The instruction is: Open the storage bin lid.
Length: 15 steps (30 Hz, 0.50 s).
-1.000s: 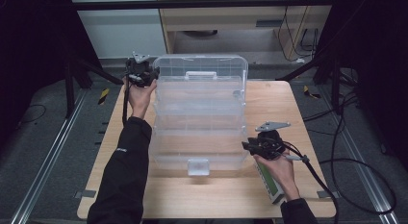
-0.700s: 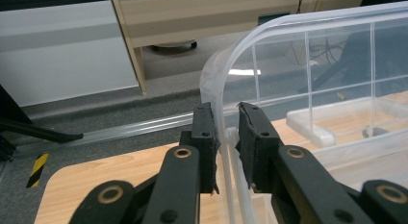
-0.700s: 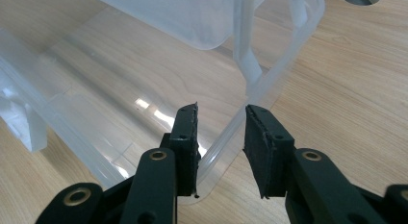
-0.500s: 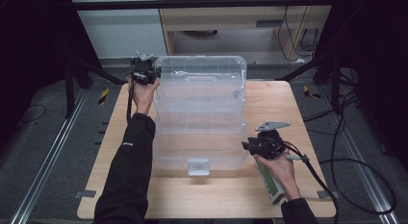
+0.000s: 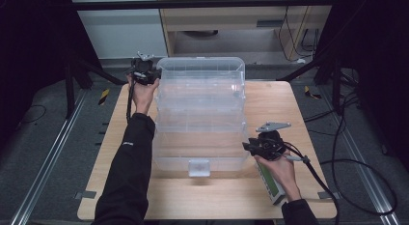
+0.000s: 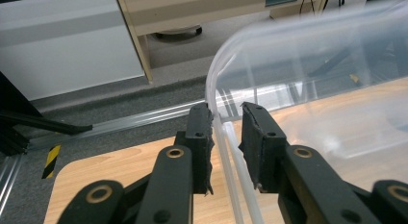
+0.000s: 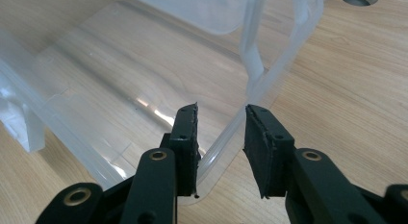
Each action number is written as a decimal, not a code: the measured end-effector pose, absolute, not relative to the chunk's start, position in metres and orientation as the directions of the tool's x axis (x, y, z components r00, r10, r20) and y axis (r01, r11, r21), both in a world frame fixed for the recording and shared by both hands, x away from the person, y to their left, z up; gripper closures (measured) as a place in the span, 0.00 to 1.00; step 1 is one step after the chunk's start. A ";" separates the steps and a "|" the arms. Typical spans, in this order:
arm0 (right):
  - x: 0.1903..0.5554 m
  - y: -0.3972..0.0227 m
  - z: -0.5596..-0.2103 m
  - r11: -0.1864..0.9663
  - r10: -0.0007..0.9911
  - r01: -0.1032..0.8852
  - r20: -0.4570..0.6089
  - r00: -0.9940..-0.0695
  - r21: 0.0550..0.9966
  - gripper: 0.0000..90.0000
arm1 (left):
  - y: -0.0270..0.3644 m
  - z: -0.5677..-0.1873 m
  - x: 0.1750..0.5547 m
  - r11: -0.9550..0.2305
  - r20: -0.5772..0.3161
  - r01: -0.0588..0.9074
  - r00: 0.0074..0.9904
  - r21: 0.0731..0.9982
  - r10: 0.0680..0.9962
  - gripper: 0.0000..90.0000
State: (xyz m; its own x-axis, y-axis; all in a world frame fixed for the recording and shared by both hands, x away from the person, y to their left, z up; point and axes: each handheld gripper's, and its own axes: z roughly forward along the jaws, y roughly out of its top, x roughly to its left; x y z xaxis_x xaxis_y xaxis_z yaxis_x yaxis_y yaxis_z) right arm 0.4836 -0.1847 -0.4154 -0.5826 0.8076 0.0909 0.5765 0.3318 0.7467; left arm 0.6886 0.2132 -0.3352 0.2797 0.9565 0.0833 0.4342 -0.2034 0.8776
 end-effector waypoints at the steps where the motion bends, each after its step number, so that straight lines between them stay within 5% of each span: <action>1: 0.483 -0.184 -0.415 0.330 0.809 0.577 0.091 -0.580 0.747 0.74 | 0.215 -0.336 0.687 -0.200 0.078 0.440 0.280 0.876 0.957 0.77; 5: 0.485 -0.185 -0.416 0.312 0.816 0.599 0.115 -0.567 0.737 0.72 | 0.232 -0.330 0.663 -0.150 0.020 0.415 0.300 0.897 0.954 0.74; 15: 0.484 -0.184 -0.416 0.308 0.820 0.597 0.112 -0.562 0.741 0.72 | 0.261 -0.323 0.594 -0.198 0.051 0.373 0.368 0.906 0.928 0.63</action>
State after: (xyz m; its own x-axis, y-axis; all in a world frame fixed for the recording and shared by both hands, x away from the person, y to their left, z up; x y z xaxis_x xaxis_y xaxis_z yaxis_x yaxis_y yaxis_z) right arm 0.4842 -0.1839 -0.4165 -0.5619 0.8196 0.1117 0.5968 0.3082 0.7409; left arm 0.5937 0.2607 -0.3228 0.3685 0.9282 0.0508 0.3732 -0.1977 0.9064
